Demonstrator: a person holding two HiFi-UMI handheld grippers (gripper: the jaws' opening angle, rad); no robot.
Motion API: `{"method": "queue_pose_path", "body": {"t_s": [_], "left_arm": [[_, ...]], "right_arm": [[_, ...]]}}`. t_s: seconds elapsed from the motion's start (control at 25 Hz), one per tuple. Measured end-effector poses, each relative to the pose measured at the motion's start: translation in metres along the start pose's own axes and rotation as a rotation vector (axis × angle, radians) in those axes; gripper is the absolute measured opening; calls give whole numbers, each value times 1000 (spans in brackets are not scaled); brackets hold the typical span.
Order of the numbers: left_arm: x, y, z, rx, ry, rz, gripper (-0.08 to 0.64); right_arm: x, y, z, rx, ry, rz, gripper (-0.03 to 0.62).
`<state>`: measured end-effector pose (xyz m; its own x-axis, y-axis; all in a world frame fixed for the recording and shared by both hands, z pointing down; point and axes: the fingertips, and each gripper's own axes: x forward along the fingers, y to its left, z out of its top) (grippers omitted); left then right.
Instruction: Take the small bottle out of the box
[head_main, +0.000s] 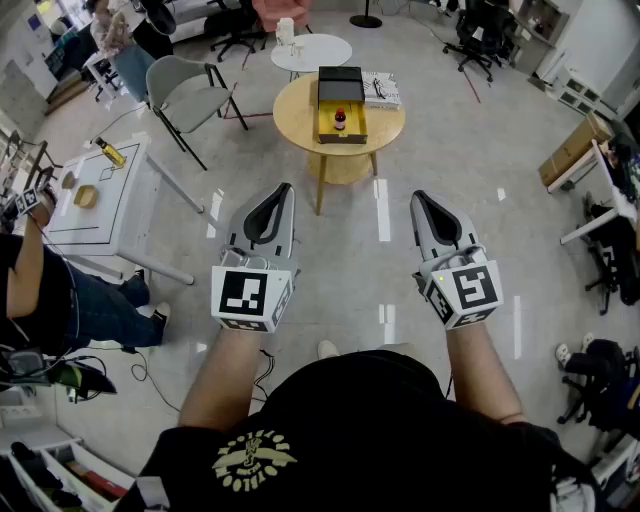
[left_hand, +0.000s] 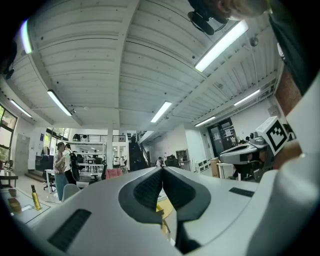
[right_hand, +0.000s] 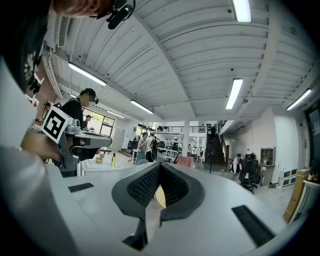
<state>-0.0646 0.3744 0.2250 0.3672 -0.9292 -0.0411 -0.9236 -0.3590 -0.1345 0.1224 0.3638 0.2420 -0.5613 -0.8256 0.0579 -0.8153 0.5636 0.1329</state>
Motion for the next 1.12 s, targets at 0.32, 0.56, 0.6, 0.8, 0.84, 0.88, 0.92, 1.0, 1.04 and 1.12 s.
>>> {"method": "queue_pose_path", "body": {"t_s": [0.32,0.56,0.6,0.8,0.84,0.88,0.92,1.0,1.04,1.12], "left_arm": [[2,19,-11,-21,6,28,15],[5,26,-26,-45,16,57,15],[6,27,-27,-42,15,61,15],[16,34,-23,-27,-15,68,15],[19,36,-23,-26,-16,67,15],[23,37,-24,-24,-14,66,15],[26,38,-26,-21,-10,65,15],[34,40,-30,-12,5,63,15],[39,41,-31,-9,12,65,15],[48,43,-32,-5,23,68,15]], "right_arm": [[9,4,-3,21,4,-7,14],[22,4,-15,31,13,-1,15],[25,4,-17,27,12,8,15],[37,0,-16,13,2,17,15],[40,-2,-16,17,0,14,14],[44,-5,-17,20,-1,12,15],[48,-8,-18,23,-1,11,14],[55,-14,-20,28,-2,12,14],[59,-17,-20,31,-2,13,14],[66,-24,-21,33,0,21,15]]}}
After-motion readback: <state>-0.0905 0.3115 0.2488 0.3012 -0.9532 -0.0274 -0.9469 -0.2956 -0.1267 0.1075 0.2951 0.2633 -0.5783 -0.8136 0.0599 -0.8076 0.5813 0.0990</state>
